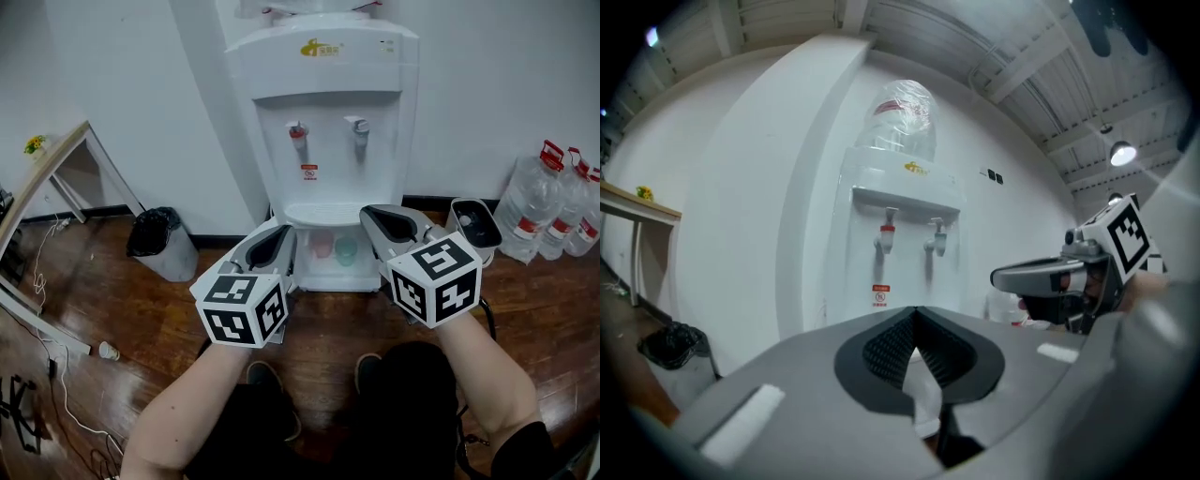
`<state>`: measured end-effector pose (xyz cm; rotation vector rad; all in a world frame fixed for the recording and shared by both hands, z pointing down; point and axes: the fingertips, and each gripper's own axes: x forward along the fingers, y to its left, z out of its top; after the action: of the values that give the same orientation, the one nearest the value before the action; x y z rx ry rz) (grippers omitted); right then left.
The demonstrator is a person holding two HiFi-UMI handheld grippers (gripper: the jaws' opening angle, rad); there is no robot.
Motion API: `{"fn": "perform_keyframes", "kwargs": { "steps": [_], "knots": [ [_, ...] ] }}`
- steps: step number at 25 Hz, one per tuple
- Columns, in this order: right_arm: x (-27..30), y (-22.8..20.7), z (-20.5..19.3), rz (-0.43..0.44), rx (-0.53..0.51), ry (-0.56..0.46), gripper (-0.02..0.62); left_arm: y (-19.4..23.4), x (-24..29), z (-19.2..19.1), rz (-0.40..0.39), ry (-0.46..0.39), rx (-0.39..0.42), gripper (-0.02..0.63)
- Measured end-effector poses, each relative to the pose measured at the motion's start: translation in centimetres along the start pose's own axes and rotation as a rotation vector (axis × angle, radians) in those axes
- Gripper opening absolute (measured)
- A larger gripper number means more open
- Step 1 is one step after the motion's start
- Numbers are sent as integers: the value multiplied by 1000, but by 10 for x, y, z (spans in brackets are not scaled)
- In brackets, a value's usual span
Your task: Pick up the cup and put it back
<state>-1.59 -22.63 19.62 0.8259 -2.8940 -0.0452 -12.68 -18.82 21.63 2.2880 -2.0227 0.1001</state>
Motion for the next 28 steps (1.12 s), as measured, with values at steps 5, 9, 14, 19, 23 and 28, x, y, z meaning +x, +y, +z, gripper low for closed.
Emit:
{"fn": "perform_keyframes", "kwargs": {
  "steps": [5, 9, 14, 19, 23, 28],
  "knots": [
    [18, -8, -36, -7, 26, 2, 2, 17, 8, -47, 67, 7, -3, 100],
    [38, -17, -86, -42, 49, 58, 3, 29, 14, -88, 90, 33, 16, 100],
    [61, -27, -142, -66, 65, 61, 3, 42, 40, -147, 65, 116, -17, 100],
    [69, -28, -180, -60, 65, 80, 11, 43, 54, -194, 76, 148, -20, 100],
    [78, -31, -204, -67, 89, 104, 15, 38, 63, -203, 47, 140, -36, 100],
    [91, -32, -223, -66, 105, 111, 34, 44, 73, -212, 62, 129, -72, 100]
  ]
}}
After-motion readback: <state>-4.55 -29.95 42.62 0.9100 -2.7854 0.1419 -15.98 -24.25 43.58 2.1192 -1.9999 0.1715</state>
